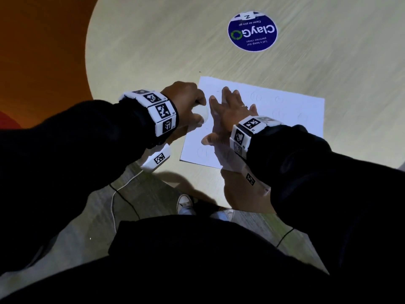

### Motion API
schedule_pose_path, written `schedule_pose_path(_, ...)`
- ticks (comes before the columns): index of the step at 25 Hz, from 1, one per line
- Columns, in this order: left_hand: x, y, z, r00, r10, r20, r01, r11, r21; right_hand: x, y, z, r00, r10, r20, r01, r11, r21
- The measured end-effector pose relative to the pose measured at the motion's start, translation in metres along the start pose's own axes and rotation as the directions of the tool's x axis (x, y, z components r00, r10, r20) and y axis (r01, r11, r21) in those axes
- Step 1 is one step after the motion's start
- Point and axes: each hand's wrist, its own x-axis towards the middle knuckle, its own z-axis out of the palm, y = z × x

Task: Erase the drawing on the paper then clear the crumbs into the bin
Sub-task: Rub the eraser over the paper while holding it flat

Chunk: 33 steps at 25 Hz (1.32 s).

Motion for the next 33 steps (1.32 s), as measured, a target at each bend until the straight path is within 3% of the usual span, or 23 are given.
schedule_pose_path(3,-0.007,0.002,0.006,0.999,0.025,0.046,-0.026,0.999,0.024,0.0,-0.001,0.002,1.0,0.008,-0.023,-0.008,1.0,-0.009)
schedule_pose_path(7,0.004,0.003,-0.002,1.0,0.0,-0.011,0.0,1.0,-0.006,-0.002,-0.001,-0.001,1.0,0.002,0.002,-0.002,1.0,-0.008)
schedule_pose_path(11,-0.007,-0.003,0.004,0.996,0.043,0.079,-0.046,0.998,0.032,-0.003,0.0,-0.002,1.0,-0.005,0.001,0.005,1.0,-0.011)
schedule_pose_path(15,0.003,-0.003,-0.002,1.0,-0.004,-0.001,0.004,1.0,-0.006,-0.004,-0.001,-0.001,1.0,-0.012,-0.028,0.012,1.0,-0.007)
schedule_pose_path(19,-0.011,-0.006,0.007,0.999,0.011,0.049,-0.011,1.0,-0.002,-0.001,0.001,0.002,0.999,-0.009,-0.04,0.009,1.0,-0.009)
schedule_pose_path(23,0.0,0.0,-0.001,0.999,-0.035,-0.015,0.035,0.999,-0.006,0.001,-0.001,0.003,0.998,-0.011,-0.055,0.01,1.0,-0.022)
schedule_pose_path(27,-0.009,0.001,0.006,0.998,0.008,0.07,-0.011,0.999,0.042,-0.001,0.002,0.001,0.999,-0.013,-0.034,0.012,1.0,-0.009)
schedule_pose_path(33,0.0,0.0,-0.003,1.0,-0.026,0.012,0.026,1.0,0.009,0.004,0.001,0.004,0.999,-0.013,-0.05,0.011,0.999,-0.033)
